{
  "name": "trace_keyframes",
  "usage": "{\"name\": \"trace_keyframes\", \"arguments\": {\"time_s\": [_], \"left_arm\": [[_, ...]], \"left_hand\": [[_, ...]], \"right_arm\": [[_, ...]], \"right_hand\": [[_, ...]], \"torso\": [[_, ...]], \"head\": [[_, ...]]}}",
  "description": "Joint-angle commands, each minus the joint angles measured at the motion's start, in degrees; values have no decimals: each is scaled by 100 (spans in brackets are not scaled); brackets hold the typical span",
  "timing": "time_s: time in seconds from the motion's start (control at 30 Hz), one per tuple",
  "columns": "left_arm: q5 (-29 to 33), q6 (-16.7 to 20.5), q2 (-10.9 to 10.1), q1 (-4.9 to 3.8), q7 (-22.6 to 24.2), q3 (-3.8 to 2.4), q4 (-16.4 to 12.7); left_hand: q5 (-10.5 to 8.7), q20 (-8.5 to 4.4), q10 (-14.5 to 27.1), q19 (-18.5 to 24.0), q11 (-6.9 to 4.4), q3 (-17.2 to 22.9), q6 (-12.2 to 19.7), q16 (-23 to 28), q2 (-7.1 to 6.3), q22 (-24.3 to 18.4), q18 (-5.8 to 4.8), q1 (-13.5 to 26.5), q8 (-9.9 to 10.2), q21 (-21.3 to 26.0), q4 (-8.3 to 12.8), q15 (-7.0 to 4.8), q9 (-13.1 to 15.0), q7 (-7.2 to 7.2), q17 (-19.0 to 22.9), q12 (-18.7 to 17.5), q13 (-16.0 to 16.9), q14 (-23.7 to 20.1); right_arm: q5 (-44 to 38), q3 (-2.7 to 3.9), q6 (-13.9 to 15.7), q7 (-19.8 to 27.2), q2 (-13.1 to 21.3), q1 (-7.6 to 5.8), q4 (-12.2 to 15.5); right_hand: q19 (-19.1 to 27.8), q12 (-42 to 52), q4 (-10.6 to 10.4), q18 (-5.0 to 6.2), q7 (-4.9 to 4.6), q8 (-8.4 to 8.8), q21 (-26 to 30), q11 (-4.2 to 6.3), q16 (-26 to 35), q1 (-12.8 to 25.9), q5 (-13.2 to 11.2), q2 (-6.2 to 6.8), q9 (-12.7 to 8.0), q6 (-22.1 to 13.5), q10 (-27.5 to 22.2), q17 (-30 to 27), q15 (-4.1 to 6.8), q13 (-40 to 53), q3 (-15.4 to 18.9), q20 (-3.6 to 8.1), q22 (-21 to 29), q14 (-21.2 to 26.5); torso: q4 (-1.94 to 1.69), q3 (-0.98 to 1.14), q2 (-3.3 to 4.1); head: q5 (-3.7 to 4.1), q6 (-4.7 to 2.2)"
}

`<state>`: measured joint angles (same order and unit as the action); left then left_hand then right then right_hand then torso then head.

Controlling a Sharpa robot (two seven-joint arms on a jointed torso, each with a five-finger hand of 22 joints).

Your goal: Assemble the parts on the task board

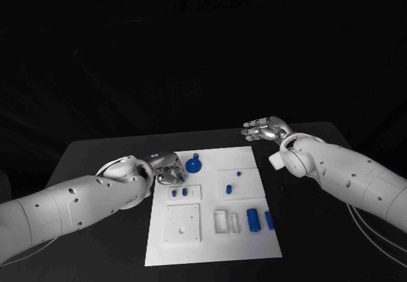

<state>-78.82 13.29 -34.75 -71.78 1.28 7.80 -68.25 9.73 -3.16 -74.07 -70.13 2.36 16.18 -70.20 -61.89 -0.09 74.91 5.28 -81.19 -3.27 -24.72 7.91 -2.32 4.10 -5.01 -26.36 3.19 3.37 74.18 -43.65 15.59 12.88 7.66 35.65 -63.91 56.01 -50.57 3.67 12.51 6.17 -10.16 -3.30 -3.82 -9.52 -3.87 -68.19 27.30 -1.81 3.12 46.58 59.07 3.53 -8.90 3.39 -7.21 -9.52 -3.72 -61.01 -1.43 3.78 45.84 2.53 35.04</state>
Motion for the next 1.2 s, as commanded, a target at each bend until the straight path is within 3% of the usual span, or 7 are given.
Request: {"name": "trace_keyframes", "arguments": {"time_s": [0.03,1.0,1.2], "left_arm": [[-139,-40,13,31,12,16,20],[-169,62,-7,41,88,17,12],[-69,23,-9,41,105,17,5]], "left_hand": [[32,-28,-39,27,-5,39,2,31,57,127,63,-9,-37,-35,8,-2,3,-27,-10,20,5,21],[46,-38,-81,36,-19,134,-31,44,22,117,73,46,-34,-126,53,-15,2,-18,-16,20,5,71],[-22,-14,-23,31,17,29,462,63,-55,111,65,30,-22,-100,55,10,-43,-106,-28,20,5,64]], "right_arm": [[-42,4,-73,40,-2,1,14],[-42,4,-84,39,5,1,15],[-42,4,-81,39,11,1,13]], "right_hand": [[-18,-23,-3,-88,-15,18,-6,26,29,50,-5,25,1,42,10,-9,1,-9,-16,6,7,36],[-18,-23,-3,-88,-15,18,-6,26,29,50,-5,25,1,42,10,-9,1,-9,-16,6,7,36],[-20,-23,-5,-89,-15,18,-6,28,27,59,-6,29,1,45,11,-9,3,-9,-21,5,7,33]], "torso": [[-1,4,-1],[1,5,-1],[1,6,-3]], "head": [[5,2],[17,-1],[19,-3]]}}
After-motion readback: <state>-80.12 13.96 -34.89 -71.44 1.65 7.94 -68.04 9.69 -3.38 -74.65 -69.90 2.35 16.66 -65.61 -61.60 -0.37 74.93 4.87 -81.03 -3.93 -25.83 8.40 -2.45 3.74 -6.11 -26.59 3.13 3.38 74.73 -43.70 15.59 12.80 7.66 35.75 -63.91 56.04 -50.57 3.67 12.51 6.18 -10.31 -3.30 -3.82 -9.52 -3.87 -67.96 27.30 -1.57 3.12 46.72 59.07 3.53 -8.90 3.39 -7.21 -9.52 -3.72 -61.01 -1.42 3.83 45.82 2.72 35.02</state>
